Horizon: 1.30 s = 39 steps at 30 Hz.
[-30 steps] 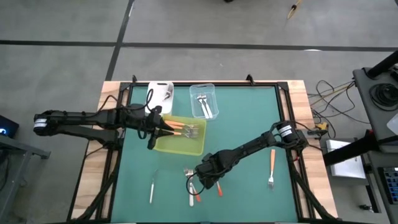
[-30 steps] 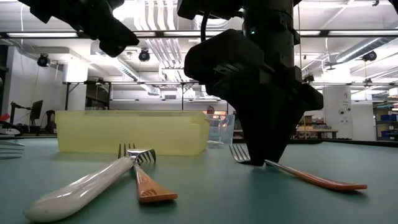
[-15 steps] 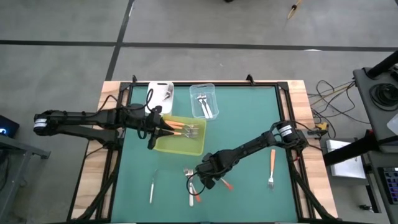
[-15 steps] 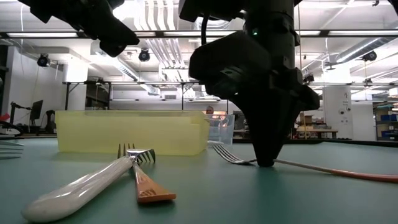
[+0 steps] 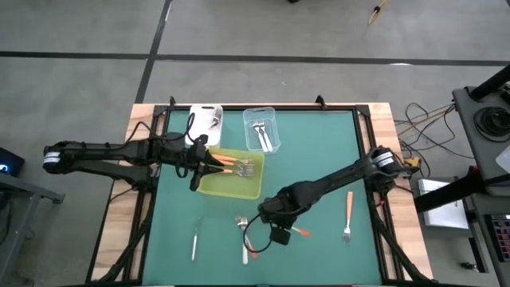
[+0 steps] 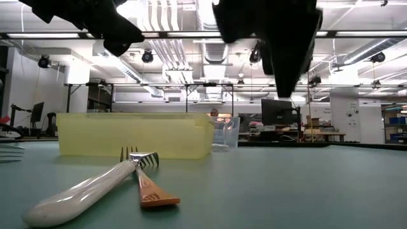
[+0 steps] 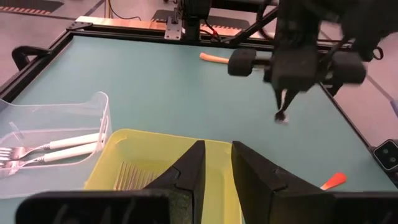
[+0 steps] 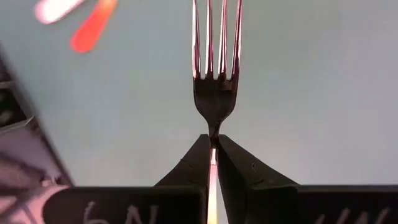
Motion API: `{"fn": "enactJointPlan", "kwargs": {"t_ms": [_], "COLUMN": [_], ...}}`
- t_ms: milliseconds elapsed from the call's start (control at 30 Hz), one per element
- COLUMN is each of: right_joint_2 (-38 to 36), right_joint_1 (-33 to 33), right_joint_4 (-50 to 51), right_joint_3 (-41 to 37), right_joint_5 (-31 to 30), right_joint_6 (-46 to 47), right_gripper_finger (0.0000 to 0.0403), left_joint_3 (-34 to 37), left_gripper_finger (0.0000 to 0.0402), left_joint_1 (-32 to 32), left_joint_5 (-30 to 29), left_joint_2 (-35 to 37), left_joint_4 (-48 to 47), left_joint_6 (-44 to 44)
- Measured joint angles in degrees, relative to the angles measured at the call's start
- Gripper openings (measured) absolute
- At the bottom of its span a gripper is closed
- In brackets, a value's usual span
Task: Sort silverware by color (type)
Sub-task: Put the orange fork into the white bin
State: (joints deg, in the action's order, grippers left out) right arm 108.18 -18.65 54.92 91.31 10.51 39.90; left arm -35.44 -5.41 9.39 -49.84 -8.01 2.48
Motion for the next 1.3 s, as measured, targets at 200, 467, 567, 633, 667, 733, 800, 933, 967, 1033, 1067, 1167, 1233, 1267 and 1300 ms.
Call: {"fn": "enactJointPlan", "kwargs": {"t_ms": [200,467,567,633,667,733,800,933,967,1033,1067,1167,1233,1267,1300], "right_joint_2": [-5.57,-10.34,-10.64,-10.57,-10.55,-10.55,-10.57,-10.84,-10.98,-11.41,-11.46,-11.47,-11.53,-11.78,-12.05], "right_joint_1": [-0.24,-0.09,-0.07,0.25,0.51,1.17,2.15,4.73,5.38,6.58,7.11,8.39,9.12,9.46,9.79], "right_joint_4": [-3.15,-19.73,-25.89,-30.27,-32.36,-36.04,-39.27,-45.05,-47.38,-51.94,-54.52,-61.87,-66.32,-68.33,-69.99], "right_joint_3": [0.04,0.0,-0.15,-0.32,-0.44,-0.94,-2.06,-5.84,-7.08,-9.48,-10.59,-13.71,-15.49,-16.48,-17.35], "right_joint_5": [-2.66,-17.26,-22.27,-24.0,-24.06,-24.03,-24.1,-24.1,-24.12,-24.18,-24.21,-24.24,-24.23,-24.21,-24.21], "right_joint_6": [-8.09,-27.42,-35.02,-39.41,-41.16,-43.85,-45.59,-46.03,-45.98,-45.94,-45.94,-46.04,-46.58,-46.67,-46.86], "right_gripper_finger": [0.0009,0.0009,0.0009,0.0009,0.0009,0.0009,0.0009,0.0009,0.0009,0.0009,0.0009,0.0009,0.0009,0.0009,0.0009], "left_joint_3": [0.0,0.0,0.0,-0.07,-0.11,-0.15,-0.15,-0.18,-0.18,-0.18,-0.18,-0.18,-0.18,-0.18,-0.18], "left_gripper_finger": [0.0061,0.0061,0.0061,0.0061,0.0061,0.0061,0.0061,0.0061,0.0061,0.0061,0.0061,0.0061,0.0061,0.0061,0.0061], "left_joint_1": [0.02,0.0,0.0,0.0,0.0,0.01,0.0,0.0,0.0,0.0,0.0,0.0,0.0,0.0,0.01], "left_joint_5": [-1.69,-3.48,-3.45,-3.45,-3.45,-3.43,-3.39,-3.3,-3.28,-3.28,-3.28,-3.28,-3.28,-3.3,-3.31], "left_joint_2": [0.0,-1.62,-2.32,-2.75,-3.0,-3.38,-3.66,-3.8,-3.79,-3.78,-3.81,-3.87,-4.03,-4.09,-4.11], "left_joint_4": [0.0,2.81,3.37,3.47,3.49,3.78,4.57,5.74,6.14,6.62,7.01,8.13,8.79,8.97,9.05], "left_joint_6": [0.03,0.02,0.02,0.02,0.02,0.02,0.02,0.04,0.02,0.04,0.02,0.04,0.02,0.03,0.02]}}
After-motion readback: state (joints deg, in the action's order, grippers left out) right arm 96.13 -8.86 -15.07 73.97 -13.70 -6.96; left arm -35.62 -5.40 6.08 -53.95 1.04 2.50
